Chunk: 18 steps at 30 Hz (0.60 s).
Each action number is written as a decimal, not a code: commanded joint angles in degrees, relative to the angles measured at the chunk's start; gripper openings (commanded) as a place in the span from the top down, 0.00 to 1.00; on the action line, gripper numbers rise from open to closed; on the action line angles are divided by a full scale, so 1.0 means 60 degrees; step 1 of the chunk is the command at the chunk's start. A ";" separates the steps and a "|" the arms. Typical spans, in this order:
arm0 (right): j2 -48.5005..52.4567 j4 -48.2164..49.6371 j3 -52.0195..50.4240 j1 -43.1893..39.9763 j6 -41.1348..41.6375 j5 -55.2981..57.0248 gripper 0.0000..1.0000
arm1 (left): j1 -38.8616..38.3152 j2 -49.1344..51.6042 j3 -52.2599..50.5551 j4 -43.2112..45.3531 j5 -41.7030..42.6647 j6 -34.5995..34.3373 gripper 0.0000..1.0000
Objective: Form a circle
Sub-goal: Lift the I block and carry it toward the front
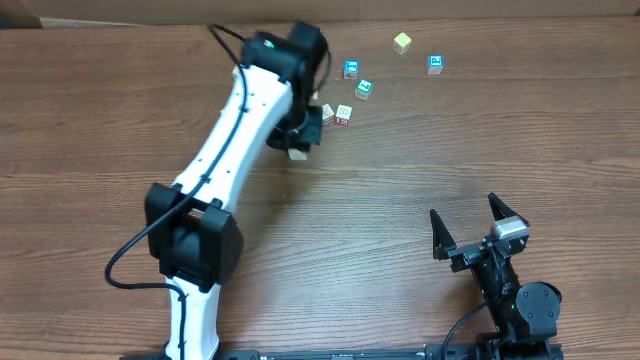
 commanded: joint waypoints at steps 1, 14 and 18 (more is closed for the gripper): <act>-0.0091 0.0055 -0.0098 -0.0011 0.0055 -0.0011 0.00 | -0.0299 0.0087 -0.0816 0.0382 0.0076 -0.0506 0.85; -0.0091 0.0055 -0.0098 -0.0011 0.0055 -0.0011 0.00 | -0.0517 0.0091 -0.2867 0.2404 0.0076 -0.0863 0.87; -0.0091 0.0055 -0.0098 -0.0011 0.0055 -0.0011 0.00 | -0.0517 0.0091 -0.3337 0.3442 0.0066 -0.0863 0.89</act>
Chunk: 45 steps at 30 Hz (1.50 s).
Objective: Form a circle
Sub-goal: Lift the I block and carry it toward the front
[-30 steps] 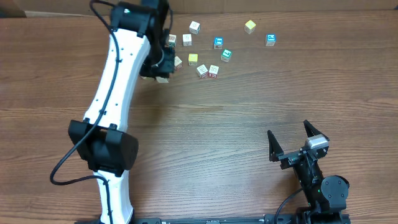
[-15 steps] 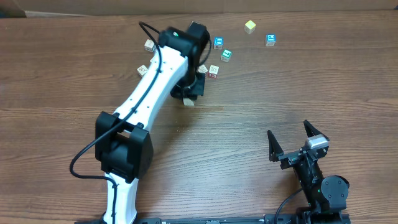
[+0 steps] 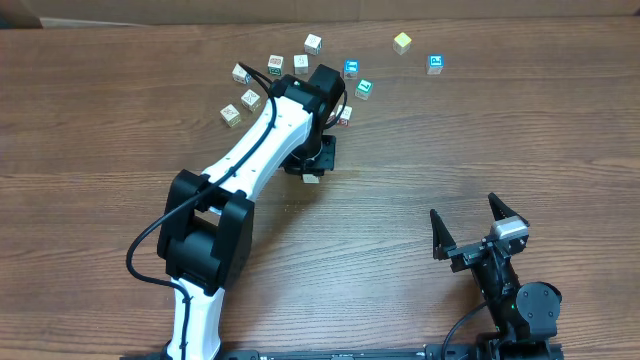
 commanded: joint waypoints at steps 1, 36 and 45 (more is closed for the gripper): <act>-0.0091 0.0051 -0.0098 -0.0011 0.0055 -0.0007 0.00 | -0.0022 0.0069 -0.0477 0.0634 0.0058 -0.0168 0.89; -0.0091 0.0051 -0.0098 -0.0011 0.0055 -0.0007 0.00 | -0.0022 0.0069 -0.1060 0.1282 0.0062 -0.0412 0.70; -0.0091 0.0051 -0.0098 -0.0011 0.0055 -0.0007 0.00 | -0.0022 0.0069 -0.1060 0.1275 0.0066 -0.0412 0.65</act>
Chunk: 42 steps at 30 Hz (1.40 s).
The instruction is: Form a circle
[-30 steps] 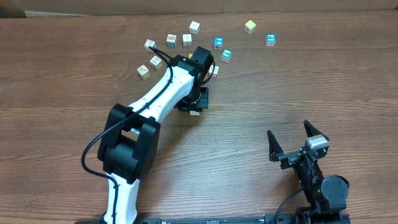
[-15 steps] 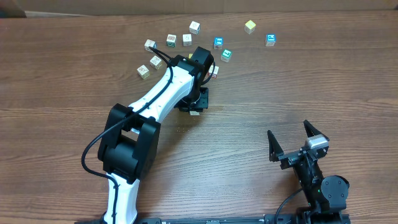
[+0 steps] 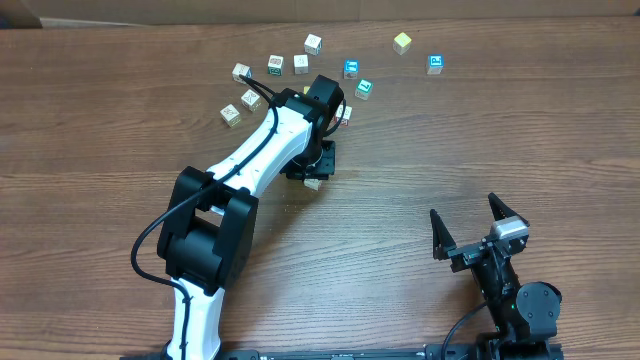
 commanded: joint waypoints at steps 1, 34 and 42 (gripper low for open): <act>-0.0091 0.0058 -0.0098 -0.0011 0.0058 -0.0007 0.00 | -0.0022 0.0069 -0.0069 0.0004 0.0069 -0.0135 0.64; -0.0091 0.0062 -0.0098 -0.0011 0.0058 -0.0007 0.00 | -0.0288 0.0131 -0.0124 0.0255 0.0102 0.2208 0.43; -0.0091 0.0062 -0.0098 -0.0011 0.0058 -0.0007 0.00 | -0.0321 0.0197 -0.0124 0.0321 0.0102 0.2204 0.60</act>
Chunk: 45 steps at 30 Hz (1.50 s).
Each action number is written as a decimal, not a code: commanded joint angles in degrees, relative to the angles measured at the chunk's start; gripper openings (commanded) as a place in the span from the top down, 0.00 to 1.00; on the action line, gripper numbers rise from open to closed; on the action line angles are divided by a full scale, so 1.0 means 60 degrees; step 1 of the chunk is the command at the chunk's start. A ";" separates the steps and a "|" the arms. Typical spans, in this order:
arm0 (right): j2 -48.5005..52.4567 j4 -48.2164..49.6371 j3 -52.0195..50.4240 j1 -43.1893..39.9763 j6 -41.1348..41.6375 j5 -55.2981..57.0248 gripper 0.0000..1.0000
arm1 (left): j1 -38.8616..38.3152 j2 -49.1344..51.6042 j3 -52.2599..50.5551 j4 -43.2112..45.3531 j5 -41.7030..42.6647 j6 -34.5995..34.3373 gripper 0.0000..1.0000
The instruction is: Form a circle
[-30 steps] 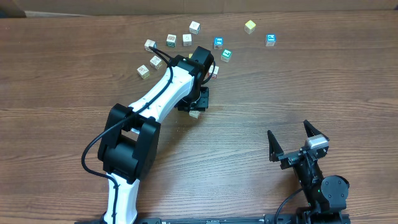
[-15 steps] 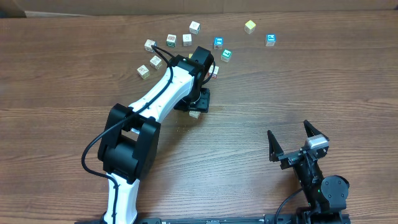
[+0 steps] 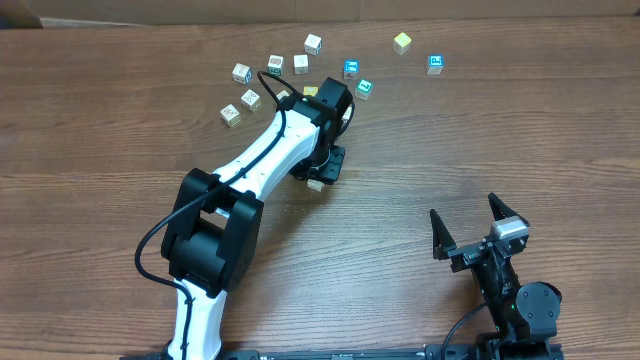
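Several small picture cubes lie at the far side of the table in a loose arc: pale ones at the left (image 3: 231, 115) (image 3: 250, 99) (image 3: 242, 72), more along the top (image 3: 301, 63) (image 3: 314, 43), blue and green ones (image 3: 351, 68) (image 3: 364, 88) (image 3: 435, 64), and a yellow one (image 3: 402, 42). My left gripper (image 3: 322, 172) points down below the arc. A pale cube (image 3: 316, 184) peeks out at its tip, apparently held. The wrist hides the fingers. My right gripper (image 3: 467, 232) stands open at the near right, far from the cubes.
The white left arm (image 3: 250, 175) reaches diagonally from the near left edge across the wooden table (image 3: 500, 140). It partly covers a cube just right of its wrist. A cardboard edge (image 3: 20, 10) runs along the back.
My left gripper has shifted slightly to the right and away from me, and the pale cube at its tip went with it. The other cubes and the right arm are unchanged.
At first my left arm lay over the left cubes, with a pale cube at its tip below the arc. It then stood further right and nearer me, uncovering those cubes. It stayed there and has now edged right. The right gripper has stayed open.
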 commanded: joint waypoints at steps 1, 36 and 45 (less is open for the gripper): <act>-0.0091 0.0055 -0.0098 -0.0011 0.0058 -0.0011 0.00 | -0.0015 0.0193 -0.0106 0.0022 0.0098 0.0175 0.60; -0.0091 0.0055 -0.0098 -0.0011 0.0058 -0.0011 0.00 | -0.0080 0.0204 -0.0106 -0.0149 -0.0011 0.0022 0.54; -0.0091 0.0055 -0.0098 -0.0011 0.0058 -0.0011 0.00 | -0.0080 0.0204 -0.0106 -0.0153 -0.0011 0.0018 0.54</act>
